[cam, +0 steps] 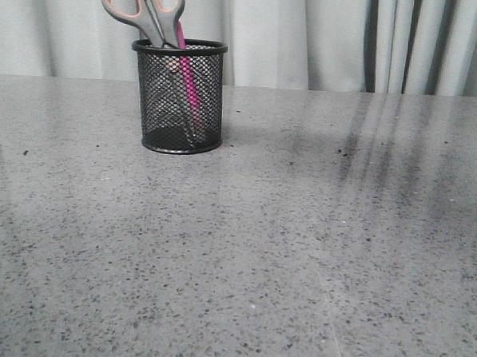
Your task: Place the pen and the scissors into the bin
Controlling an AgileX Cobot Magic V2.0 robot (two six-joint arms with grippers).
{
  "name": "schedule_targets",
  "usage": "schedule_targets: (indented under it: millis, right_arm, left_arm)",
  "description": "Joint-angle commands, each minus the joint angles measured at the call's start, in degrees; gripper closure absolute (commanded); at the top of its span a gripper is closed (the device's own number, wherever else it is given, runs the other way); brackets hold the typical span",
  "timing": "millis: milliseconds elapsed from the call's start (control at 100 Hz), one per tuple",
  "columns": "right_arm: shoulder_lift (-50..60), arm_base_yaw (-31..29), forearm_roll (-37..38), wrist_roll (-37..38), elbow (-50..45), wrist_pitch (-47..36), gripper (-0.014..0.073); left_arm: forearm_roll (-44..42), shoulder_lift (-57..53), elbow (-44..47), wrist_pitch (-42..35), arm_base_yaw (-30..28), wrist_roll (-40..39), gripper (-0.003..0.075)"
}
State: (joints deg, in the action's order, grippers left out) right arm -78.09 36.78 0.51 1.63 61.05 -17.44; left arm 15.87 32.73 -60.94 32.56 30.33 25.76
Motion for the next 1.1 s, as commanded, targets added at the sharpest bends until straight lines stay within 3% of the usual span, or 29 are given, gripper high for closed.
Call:
schedule_targets:
  millis: [0, 60, 210, 280, 470, 640, 1090]
  right_arm:
    - [10.41, 0.09, 0.47, -0.02, -3.02, 1.37, 0.0663]
    - [17.51, 0.09, 0.88, -0.02, -7.14, 8.44, 0.0664]
    - [32.02, 0.09, 3.19, -0.13, -15.23, 39.38, 0.0663]
    - [38.94, 0.09, 5.26, -0.13, -19.61, 45.15, 0.0664]
    - [59.54, 0.09, 7.89, -0.13, -29.07, 45.00, 0.0664]
    - [73.08, 0.09, 9.88, -0.13, -34.03, 45.10, 0.0663]
    - [76.58, 0.09, 9.74, -0.13, -35.29, 44.87, 0.0664]
  left_arm:
    - [-8.10, -3.31, 3.29, -3.21, 0.33, -10.94, 0.0739]
    - [-9.46, -6.80, 7.47, -3.21, 0.33, -14.34, 0.0739]
    - [-8.34, -14.42, 16.77, -3.11, 0.33, -15.25, 0.0739]
    - [-8.34, -16.96, 20.61, -3.22, 0.33, -15.84, 0.0739]
    - [-8.22, -20.04, 27.84, -3.22, 0.33, -15.84, 0.0739]
    - [-1.37, -20.04, 29.18, -2.86, 0.33, -15.84, 0.0739]
    - [-1.62, -20.04, 29.18, -3.23, 0.33, -15.84, 0.0739]
